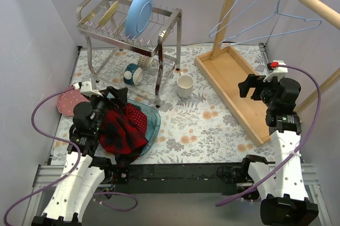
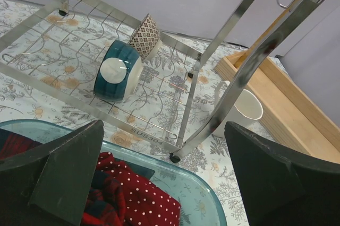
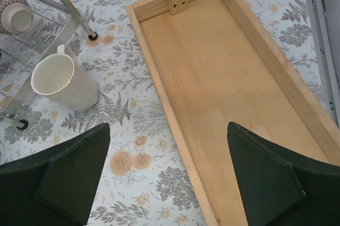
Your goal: Place the skirt on the hanger
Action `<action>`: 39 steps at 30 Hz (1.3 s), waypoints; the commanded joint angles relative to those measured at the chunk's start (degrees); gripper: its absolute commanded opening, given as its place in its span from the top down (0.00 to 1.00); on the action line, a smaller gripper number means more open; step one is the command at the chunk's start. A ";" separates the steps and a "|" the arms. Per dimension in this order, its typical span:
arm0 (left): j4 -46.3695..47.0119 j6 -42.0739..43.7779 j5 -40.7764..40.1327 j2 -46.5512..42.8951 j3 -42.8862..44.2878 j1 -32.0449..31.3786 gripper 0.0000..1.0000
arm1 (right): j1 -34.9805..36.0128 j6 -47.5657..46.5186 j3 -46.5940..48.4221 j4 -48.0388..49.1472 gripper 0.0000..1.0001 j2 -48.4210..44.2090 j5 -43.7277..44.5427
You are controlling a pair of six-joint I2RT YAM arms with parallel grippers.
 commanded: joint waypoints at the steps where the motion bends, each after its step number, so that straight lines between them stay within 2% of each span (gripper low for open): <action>1: 0.17 -0.96 0.55 0.49 0.93 0.24 0.02 | -0.09 0.48 3.69 0.93 0.01 0.73 -1.55; 5: -1.76 -3.16 3.61 2.15 2.85 0.16 0.02 | 0.00 -6.71 1.60 3.29 0.01 1.26 -11.37; 6: -2.73 -4.20 4.06 3.29 3.65 0.16 0.02 | 0.00 -9.00 0.54 4.87 0.01 1.00 -19.23; 7: -4.91 -6.04 4.68 3.99 4.35 0.24 0.02 | 0.00 -13.54 -0.77 6.63 0.01 1.00 -23.40; 9: -7.56 -8.16 6.08 5.31 6.98 0.24 0.02 | 0.17 -14.90 -4.12 9.89 0.01 1.52 -29.65; 15: -20.92 -17.39 4.69 10.24 11.83 0.24 0.02 | 0.17 -19.12 -11.33 12.01 0.01 3.98 -38.71; 19: -28.82 -21.09 1.71 12.79 11.65 0.24 0.02 | 0.17 -22.46 -12.21 10.25 0.01 3.11 -39.18; 25: -32.17 -25.30 -1.91 14.20 10.95 0.16 0.04 | 0.17 -22.99 -12.56 9.55 0.01 1.70 -38.91; 28: -34.71 -25.48 -4.62 14.72 13.75 0.16 0.04 | 0.17 -23.08 -12.74 9.55 0.01 1.17 -38.56; 30: -37.79 -25.75 -8.14 15.69 19.37 0.24 0.02 | 0.17 -23.08 -12.83 9.46 0.01 1.17 -38.82; 34: -51.38 -28.47 -16.92 20.08 30.18 0.24 0.02 | 0.17 -23.08 -12.74 9.28 0.01 1.52 -38.47; 39: -57.48 -33.12 -20.54 18.68 29.16 0.24 0.02 | 0.17 -23.08 -12.83 9.28 0.01 1.26 -37.77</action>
